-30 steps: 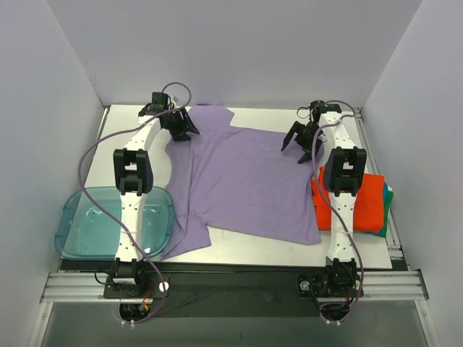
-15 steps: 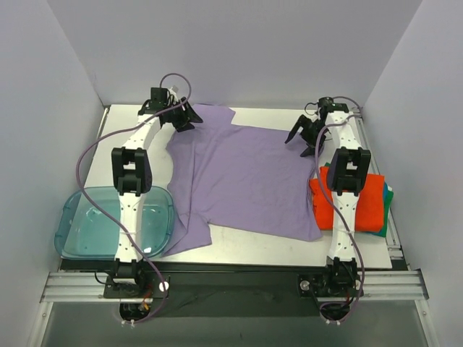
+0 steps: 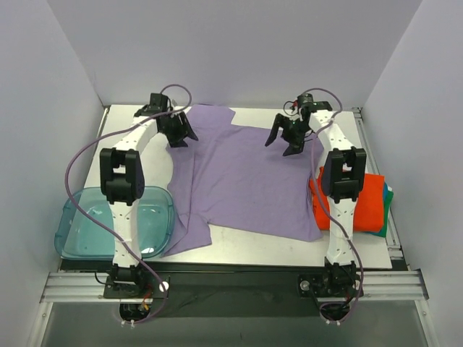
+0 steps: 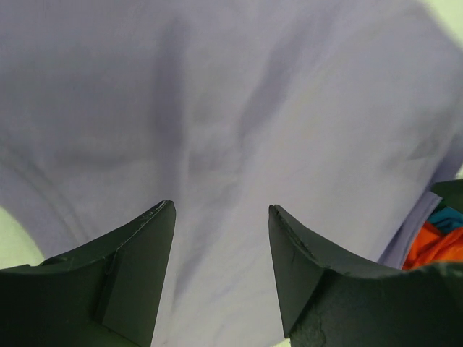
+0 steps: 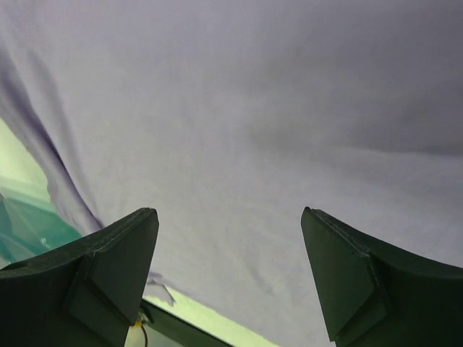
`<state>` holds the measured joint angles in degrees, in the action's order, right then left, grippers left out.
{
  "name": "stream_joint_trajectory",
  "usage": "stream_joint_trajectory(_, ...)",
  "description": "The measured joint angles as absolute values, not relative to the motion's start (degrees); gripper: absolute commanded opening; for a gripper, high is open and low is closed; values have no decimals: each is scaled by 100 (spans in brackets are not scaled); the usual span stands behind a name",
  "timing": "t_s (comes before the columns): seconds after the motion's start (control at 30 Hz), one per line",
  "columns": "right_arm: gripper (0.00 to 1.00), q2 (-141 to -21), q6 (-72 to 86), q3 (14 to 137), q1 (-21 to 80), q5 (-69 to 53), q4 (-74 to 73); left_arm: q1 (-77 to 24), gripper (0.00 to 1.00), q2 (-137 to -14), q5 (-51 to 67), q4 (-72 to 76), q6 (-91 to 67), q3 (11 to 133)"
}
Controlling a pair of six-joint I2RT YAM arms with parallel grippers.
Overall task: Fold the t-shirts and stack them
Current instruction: Flatten out the tshirt
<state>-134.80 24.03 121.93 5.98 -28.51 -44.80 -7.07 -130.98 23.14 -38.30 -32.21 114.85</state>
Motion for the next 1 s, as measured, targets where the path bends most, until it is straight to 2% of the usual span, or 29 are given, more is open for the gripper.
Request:
stream_joint_trajectory(0.23,83,-13172,2235,11281,1105,-3009,-4383,-749,65,-13085,2126,-4438,-3009,10523)
stream_joint_trajectory(0.57,82,-13229,2265,10989,939,-2764,-4410,-746,66,-13146,1691,-4869,-2613,10755)
stream_joint_trajectory(0.8,81,-13579,2421,11323,727,-2639,-4709,-744,66,-13688,1402,-5461,-2370,11773)
stream_joint_trajectory(1.0,81,-13944,2554,11924,550,-2646,-5148,-744,66,-14453,1271,-5944,-2252,13174)
